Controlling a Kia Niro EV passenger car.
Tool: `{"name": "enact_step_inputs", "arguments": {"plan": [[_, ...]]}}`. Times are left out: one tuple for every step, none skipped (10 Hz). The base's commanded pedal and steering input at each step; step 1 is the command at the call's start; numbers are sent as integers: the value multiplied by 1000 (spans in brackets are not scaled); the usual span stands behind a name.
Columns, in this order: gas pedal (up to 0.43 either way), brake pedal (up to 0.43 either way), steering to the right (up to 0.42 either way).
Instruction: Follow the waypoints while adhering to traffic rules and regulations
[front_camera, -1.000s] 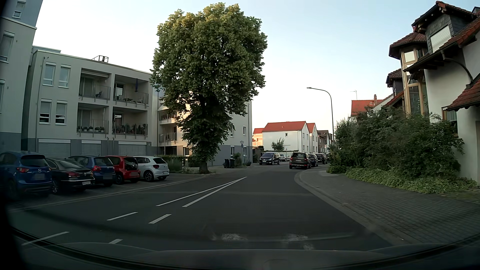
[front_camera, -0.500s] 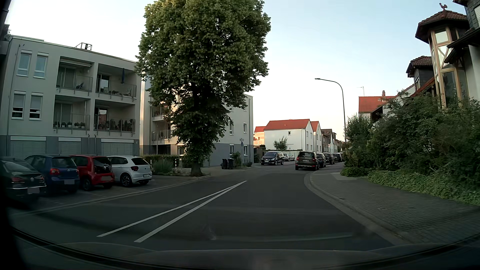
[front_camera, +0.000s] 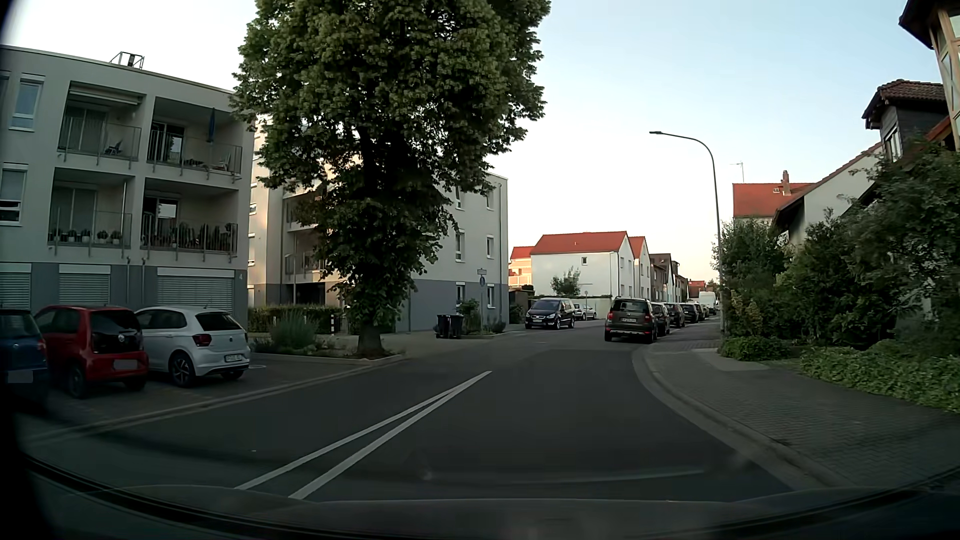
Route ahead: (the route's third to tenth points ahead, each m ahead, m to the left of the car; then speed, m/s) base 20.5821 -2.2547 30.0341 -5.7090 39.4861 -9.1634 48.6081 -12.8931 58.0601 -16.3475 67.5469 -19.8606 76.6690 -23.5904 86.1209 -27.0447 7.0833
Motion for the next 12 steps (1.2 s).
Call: {"name": "enact_step_inputs", "arguments": {"plan": [[0,30,-3],[0,30,-3],[0,30,-2],[8,30,-2],[28,30,-1],[28,30,0],[39,30,1],[39,30,2],[39,30,5],[39,30,9],[39,30,15],[39,30,18]]}}
